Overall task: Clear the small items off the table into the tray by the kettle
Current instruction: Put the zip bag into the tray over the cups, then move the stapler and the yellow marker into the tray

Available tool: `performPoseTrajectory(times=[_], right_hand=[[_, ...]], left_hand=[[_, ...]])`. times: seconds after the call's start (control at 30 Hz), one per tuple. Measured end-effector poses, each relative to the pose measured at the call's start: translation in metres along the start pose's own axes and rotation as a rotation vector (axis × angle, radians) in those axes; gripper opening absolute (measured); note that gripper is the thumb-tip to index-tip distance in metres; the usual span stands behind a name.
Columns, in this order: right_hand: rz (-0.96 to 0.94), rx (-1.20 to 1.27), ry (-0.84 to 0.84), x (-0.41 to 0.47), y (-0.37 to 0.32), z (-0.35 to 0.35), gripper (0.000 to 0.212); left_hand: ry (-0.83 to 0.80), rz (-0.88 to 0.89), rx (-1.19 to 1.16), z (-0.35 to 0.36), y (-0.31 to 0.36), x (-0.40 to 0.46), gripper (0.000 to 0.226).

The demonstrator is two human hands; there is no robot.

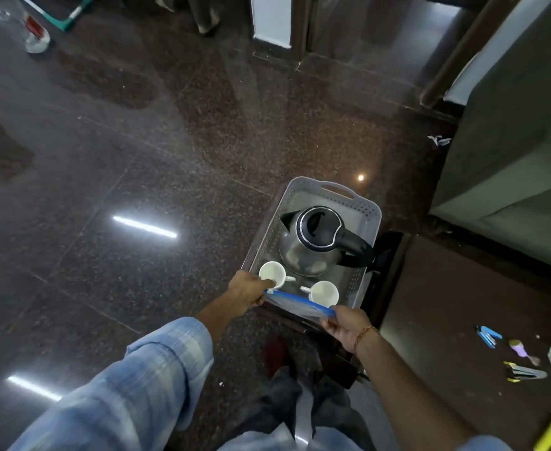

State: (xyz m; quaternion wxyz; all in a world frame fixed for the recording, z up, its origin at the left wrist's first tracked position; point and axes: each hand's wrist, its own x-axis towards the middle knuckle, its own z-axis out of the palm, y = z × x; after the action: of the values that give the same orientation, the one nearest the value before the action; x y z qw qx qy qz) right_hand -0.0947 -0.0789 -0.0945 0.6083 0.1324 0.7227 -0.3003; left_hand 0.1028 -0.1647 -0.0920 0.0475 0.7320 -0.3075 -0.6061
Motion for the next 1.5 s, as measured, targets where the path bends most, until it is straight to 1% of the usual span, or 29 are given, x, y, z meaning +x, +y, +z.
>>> performPoseTrajectory(times=[0.17, 0.23, 0.3, 0.4, 0.43, 0.53, 0.57, 0.67, 0.77, 0.87, 0.93, 1.03, 1.13, 1.27, 1.4, 1.5], right_hand=[[-0.019, -0.004, 0.076, 0.008, 0.002, 0.002, 0.014], [-0.057, -0.009, 0.135, 0.014, 0.005, 0.004, 0.013], [-0.123, -0.066, 0.215, 0.02, 0.01, 0.007, 0.01], [-0.205, -0.166, 0.309, 0.028, 0.017, 0.011, 0.02], [-0.213, -0.198, 0.298, 0.031, 0.018, 0.01, 0.02], [-0.185, -0.269, 0.149, 0.034, 0.017, 0.006, 0.009], [-0.195, -0.266, 0.155, 0.033, 0.018, 0.005, 0.009], [-0.3, -0.236, 0.335, 0.022, 0.018, 0.002, 0.017], [-0.37, -0.256, 0.382, 0.002, 0.012, -0.007, 0.026], [-0.452, -0.274, 0.437, -0.015, -0.002, -0.022, 0.03], [-0.507, -0.243, 0.447, -0.026, -0.009, -0.032, 0.033], [-0.552, -0.172, 0.443, -0.039, -0.012, -0.054, 0.026], [-0.58, -0.109, 0.455, -0.049, -0.01, -0.084, 0.024], [-0.616, -0.041, 0.523, -0.062, -0.003, -0.131, 0.026], [-0.661, -0.025, 0.606, -0.074, 0.0, -0.176, 0.027], [-0.678, -0.003, 0.651, -0.082, 0.005, -0.211, 0.027]], left_hand=[[0.125, 0.126, 0.174, 0.008, -0.003, 0.007, 0.042], [0.166, 0.168, 0.259, 0.011, -0.005, 0.01, 0.041], [0.192, 0.199, 0.323, 0.011, -0.008, 0.013, 0.04], [0.211, 0.233, 0.361, 0.012, -0.013, 0.016, 0.038], [0.212, 0.241, 0.373, 0.012, -0.014, 0.016, 0.037], [0.223, 0.282, 0.443, 0.011, -0.015, 0.013, 0.04], [0.232, 0.304, 0.481, 0.012, -0.015, 0.009, 0.041], [0.26, 0.402, 0.659, 0.011, -0.013, -0.005, 0.046], [0.297, 0.501, 0.844, 0.008, -0.004, -0.022, 0.05], [0.311, 0.62, 0.996, 0.007, 0.01, -0.037, 0.049], [0.276, 0.713, 1.057, 0.009, 0.02, -0.046, 0.045], [0.179, 0.859, 1.093, 0.021, 0.034, -0.058, 0.036], [0.023, 0.969, 1.107, 0.047, 0.047, -0.073, 0.029], [-0.202, 1.11, 1.077, 0.094, 0.057, -0.096, 0.023], [-0.351, 1.193, 1.023, 0.143, 0.062, -0.122, 0.023], [-0.442, 1.218, 1.043, 0.179, 0.062, -0.14, 0.025]])
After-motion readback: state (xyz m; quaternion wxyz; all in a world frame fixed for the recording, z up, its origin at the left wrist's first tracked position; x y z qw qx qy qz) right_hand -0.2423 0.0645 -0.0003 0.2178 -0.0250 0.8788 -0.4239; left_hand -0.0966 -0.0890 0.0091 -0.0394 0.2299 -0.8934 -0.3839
